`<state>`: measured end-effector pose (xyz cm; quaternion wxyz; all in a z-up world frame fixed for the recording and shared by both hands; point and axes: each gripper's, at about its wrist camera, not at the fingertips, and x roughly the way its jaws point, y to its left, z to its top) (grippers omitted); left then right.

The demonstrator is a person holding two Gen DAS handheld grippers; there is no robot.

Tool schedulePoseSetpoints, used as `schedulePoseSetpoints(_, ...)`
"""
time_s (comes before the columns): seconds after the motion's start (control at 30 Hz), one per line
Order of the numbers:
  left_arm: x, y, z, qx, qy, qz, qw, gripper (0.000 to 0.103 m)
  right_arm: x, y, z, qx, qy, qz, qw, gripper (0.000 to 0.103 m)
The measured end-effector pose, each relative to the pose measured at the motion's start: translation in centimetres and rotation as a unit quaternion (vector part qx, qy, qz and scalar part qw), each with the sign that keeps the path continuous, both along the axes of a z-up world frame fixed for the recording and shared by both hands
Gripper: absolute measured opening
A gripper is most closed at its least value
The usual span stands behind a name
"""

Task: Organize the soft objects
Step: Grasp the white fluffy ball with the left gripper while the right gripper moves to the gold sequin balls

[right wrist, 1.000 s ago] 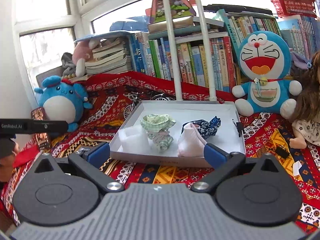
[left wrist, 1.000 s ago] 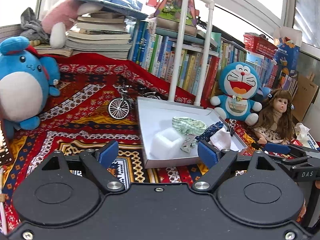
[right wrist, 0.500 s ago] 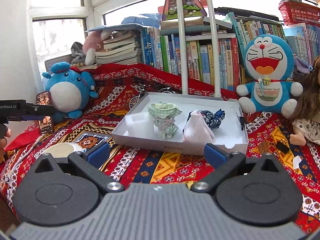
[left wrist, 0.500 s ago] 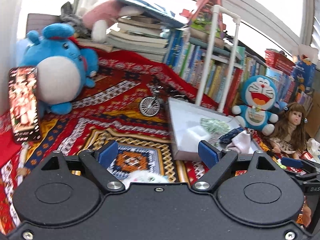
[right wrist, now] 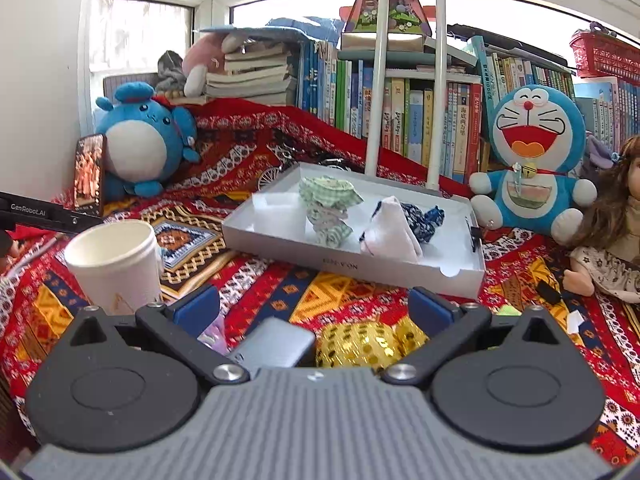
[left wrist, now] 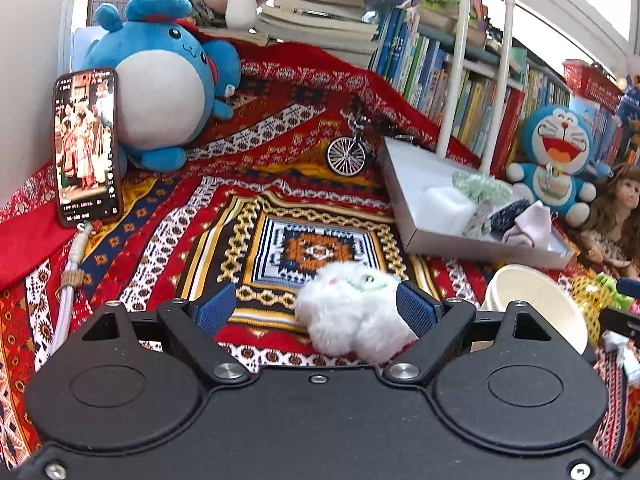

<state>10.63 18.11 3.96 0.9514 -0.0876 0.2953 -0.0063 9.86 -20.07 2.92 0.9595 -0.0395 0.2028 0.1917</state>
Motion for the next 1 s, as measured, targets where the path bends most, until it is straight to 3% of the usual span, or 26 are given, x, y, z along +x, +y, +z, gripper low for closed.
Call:
schedulePoseSetpoints(0.33, 0.2, -1.3, -1.6, 0.033, 0.008, -0.008, 0.9994, 0.086, -0.2, -0.6, -1.4, -0.004, 0.015, -0.011, 1.0, 0.103)
schedulePoseSetpoints(1.0, 1.6, -1.9, -2.9, 0.009, 0.022, -0.004, 0.9997, 0.086, 0.2, -1.9, -2.6, -0.02, 0.017, -0.066, 0.998, 0.103)
